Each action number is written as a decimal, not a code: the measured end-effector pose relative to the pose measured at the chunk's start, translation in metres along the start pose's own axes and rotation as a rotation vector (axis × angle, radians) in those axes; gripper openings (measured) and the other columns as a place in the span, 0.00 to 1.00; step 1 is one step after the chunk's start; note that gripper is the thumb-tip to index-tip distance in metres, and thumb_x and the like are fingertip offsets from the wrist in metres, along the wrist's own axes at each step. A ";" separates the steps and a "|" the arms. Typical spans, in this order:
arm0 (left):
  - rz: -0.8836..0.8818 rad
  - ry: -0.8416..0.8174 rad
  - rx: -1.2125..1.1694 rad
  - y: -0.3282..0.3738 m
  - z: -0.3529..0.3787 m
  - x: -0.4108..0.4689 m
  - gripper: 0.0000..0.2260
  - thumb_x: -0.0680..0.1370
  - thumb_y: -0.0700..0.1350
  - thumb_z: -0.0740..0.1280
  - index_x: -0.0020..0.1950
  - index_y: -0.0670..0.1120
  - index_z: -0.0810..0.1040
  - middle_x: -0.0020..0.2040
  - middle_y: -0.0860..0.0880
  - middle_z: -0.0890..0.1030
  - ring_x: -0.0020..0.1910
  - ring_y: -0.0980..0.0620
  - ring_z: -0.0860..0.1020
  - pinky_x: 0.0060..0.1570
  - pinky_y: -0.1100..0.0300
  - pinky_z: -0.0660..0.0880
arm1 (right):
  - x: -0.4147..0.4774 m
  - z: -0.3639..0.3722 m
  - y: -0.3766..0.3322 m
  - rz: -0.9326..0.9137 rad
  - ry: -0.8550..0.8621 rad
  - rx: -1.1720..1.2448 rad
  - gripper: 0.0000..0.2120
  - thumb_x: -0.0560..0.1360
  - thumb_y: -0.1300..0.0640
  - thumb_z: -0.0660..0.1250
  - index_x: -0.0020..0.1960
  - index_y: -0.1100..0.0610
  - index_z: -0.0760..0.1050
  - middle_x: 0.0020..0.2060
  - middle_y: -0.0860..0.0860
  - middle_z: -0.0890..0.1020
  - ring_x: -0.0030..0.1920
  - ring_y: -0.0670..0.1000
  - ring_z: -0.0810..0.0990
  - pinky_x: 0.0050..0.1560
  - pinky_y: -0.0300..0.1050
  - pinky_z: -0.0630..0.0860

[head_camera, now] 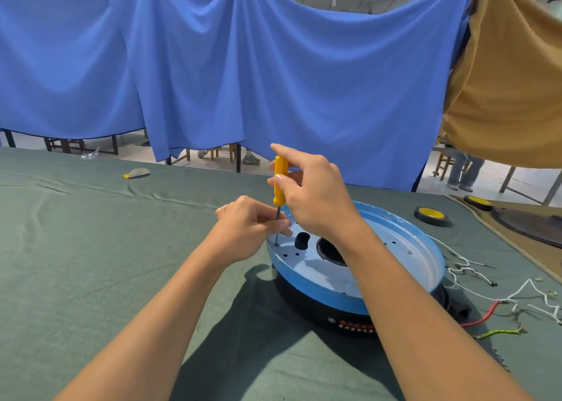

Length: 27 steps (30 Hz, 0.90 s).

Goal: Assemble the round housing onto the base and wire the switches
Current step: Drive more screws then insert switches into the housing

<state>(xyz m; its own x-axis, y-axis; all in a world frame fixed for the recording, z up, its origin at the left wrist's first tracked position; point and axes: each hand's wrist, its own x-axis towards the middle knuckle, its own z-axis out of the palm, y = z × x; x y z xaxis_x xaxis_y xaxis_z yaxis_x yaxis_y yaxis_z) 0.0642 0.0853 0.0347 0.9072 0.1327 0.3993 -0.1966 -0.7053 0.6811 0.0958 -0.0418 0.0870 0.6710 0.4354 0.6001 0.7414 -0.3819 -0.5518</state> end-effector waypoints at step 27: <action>0.017 0.164 -0.195 -0.008 0.010 -0.002 0.03 0.73 0.45 0.75 0.40 0.49 0.87 0.25 0.62 0.78 0.27 0.67 0.71 0.48 0.51 0.61 | 0.005 0.001 -0.008 0.044 0.078 -0.264 0.12 0.77 0.49 0.68 0.50 0.56 0.70 0.39 0.50 0.74 0.43 0.54 0.73 0.42 0.48 0.68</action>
<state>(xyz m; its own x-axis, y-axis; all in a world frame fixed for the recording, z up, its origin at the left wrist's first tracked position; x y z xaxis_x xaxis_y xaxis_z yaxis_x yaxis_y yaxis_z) 0.0676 0.0843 0.0224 0.8336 0.2446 0.4952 -0.2939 -0.5627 0.7727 0.0936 -0.0359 0.0940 0.6941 0.3531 0.6273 0.6814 -0.6031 -0.4146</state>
